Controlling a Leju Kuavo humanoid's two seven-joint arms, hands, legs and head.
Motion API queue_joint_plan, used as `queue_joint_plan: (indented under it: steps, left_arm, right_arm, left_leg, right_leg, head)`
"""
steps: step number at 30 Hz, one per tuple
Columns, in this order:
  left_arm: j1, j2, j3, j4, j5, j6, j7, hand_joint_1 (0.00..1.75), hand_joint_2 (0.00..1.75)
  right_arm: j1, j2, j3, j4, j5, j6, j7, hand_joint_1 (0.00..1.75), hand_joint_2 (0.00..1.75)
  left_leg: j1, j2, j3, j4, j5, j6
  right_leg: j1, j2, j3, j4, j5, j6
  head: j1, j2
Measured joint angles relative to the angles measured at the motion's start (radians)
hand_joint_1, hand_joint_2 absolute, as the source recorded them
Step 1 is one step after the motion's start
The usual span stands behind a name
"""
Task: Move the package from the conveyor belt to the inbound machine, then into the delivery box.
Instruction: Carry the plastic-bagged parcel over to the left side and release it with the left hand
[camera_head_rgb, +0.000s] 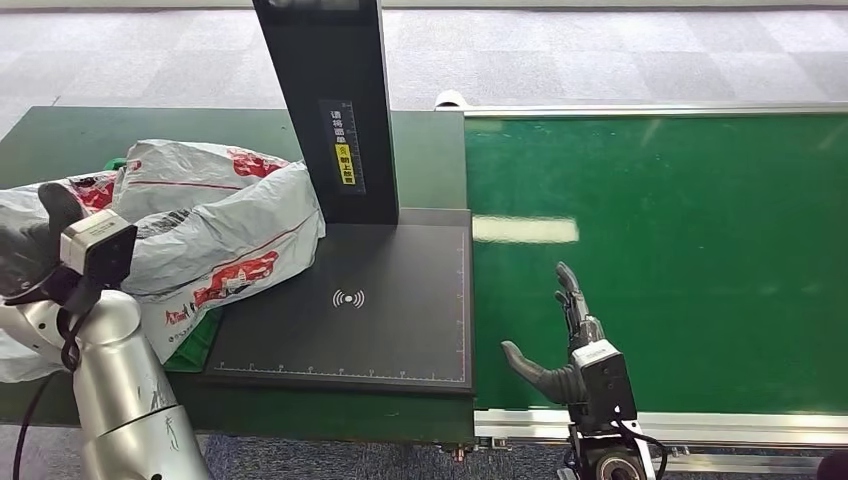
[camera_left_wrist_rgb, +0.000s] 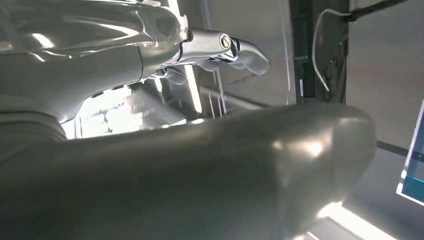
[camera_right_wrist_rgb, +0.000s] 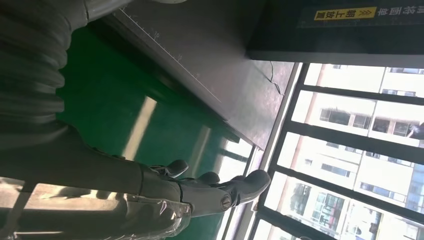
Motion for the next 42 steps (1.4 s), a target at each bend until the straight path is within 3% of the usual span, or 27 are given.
queue_joint_plan:
  steps: [4, 9, 12, 18, 27, 29, 32, 37, 39, 41, 42]
  left_arm:
    - [0.057, 0.028, -0.164, 0.077, 0.25, -0.024, 0.022, 0.0, 0.0]
    - [0.127, 0.105, -0.413, 0.125, 0.503, -0.317, 0.126, 0.0, 0.0]
    - [0.16, 0.138, -0.511, 0.131, 0.529, -0.358, 0.135, 0.0, 0.0]
    - [0.176, 0.173, -0.578, 0.137, 0.537, -0.363, 0.138, 0.0, 0.0]
    - [0.181, 0.192, -0.602, 0.14, 0.552, -0.384, 0.144, 0.0, 0.0]
    - [0.185, 0.196, -0.608, 0.14, 0.613, -0.487, 0.169, 0.0, 0.0]
    - [0.214, 0.206, -0.628, 0.14, 0.71, -0.739, 0.203, 0.0, 0.0]
    - [0.31, 0.22, -0.694, 0.124, 0.747, -1.012, 0.142, 0.0, 0.0]
    - [0.347, 0.222, -0.734, 0.115, 0.748, -1.061, 0.137, 0.0, 0.87]
    - [0.365, 0.219, -0.764, 0.133, 0.767, -1.045, 0.187, 0.0, 1.75]
    - [0.363, 0.215, -0.771, 0.167, 0.788, -1.018, 0.219, 0.0, 1.75]
  right_arm:
    - [-0.015, -0.014, 0.008, 0.018, -0.013, -0.008, -0.01, 0.0, 1.75]
    - [-0.036, -0.036, 0.009, 0.037, -0.028, 0.002, -0.017, 0.0, 1.75]
    - [-0.049, -0.045, 0.009, 0.05, -0.03, 0.006, -0.018, 0.0, 1.75]
    - [-0.057, -0.054, 0.009, 0.067, -0.03, 0.008, -0.018, 0.0, 1.75]
    - [-0.059, -0.061, 0.012, 0.079, -0.03, 0.009, -0.018, 0.0, 1.75]
    - [-0.063, -0.061, 0.015, 0.082, -0.031, 0.015, -0.019, 0.0, 1.75]
    - [-0.09, -0.061, 0.025, 0.098, -0.03, 0.036, -0.018, 0.0, 1.75]
    - [-0.157, -0.048, 0.044, 0.138, -0.024, 0.061, -0.009, 0.0, 1.75]
    - [-0.179, -0.04, 0.051, 0.154, -0.021, 0.066, -0.006, 0.0, 1.75]
    - [-0.196, -0.032, 0.055, 0.169, -0.015, 0.07, -0.002, 0.0, 1.75]
    - [-0.204, -0.027, 0.056, 0.177, -0.011, 0.072, 0.0, 0.0, 1.75]
  left_leg:
    - [0.0, -0.001, 0.0, 0.0, 0.0, 0.0]
    - [0.0, 0.0, 0.0, 0.0, 0.0, 0.0]
    - [0.0, 0.0, 0.0, 0.0, 0.0, 0.0]
    - [0.0, 0.0, 0.0, 0.0, 0.0, 0.0]
    - [0.0, 0.0, 0.0, 0.0, 0.0, 0.0]
    - [0.0, 0.0, 0.0, 0.0, 0.0, 0.0]
    - [0.0, 0.001, 0.0, 0.0, 0.0, 0.0]
    - [0.0, 0.001, 0.0, 0.0, 0.0, 0.0]
    - [0.0, 0.001, 0.0, 0.0, 0.0, 0.0]
    - [0.0, 0.001, 0.0, 0.0, 0.0, 0.0]
    - [0.0, 0.001, 0.0, 0.0, 0.0, 0.0]
  right_leg:
    - [0.0, -0.001, 0.0, 0.0, 0.0, 0.0]
    - [0.0, 0.0, 0.001, 0.0, 0.0, 0.0]
    - [0.0, 0.0, 0.0, 0.0, 0.0, 0.0]
    - [0.0, 0.0, 0.0, 0.0, 0.0, 0.0]
    - [0.0, 0.0, 0.001, 0.0, 0.0, 0.0]
    - [0.0, 0.0, 0.001, 0.0, 0.0, 0.0]
    - [0.0, 0.001, 0.0, 0.0, 0.0, 0.0]
    - [0.0, 0.001, 0.0, 0.0, 0.0, 0.0]
    - [0.0, 0.001, 0.0, 0.0, 0.0, 0.0]
    - [0.0, 0.001, 0.0, 0.0, 0.0, 0.0]
    - [0.0, 0.001, 0.0, 0.0, 0.0, 0.0]
  head:
    - [0.0, 0.0]
    - [0.0, 0.0]
    - [0.0, 0.0]
    - [0.0, 0.0]
    - [0.0, 0.0]
    - [0.0, 0.0]
    - [0.0, 0.0]
    - [0.0, 0.0]
    - [0.0, 0.0]
    - [0.0, 0.0]
    - [0.0, 0.0]
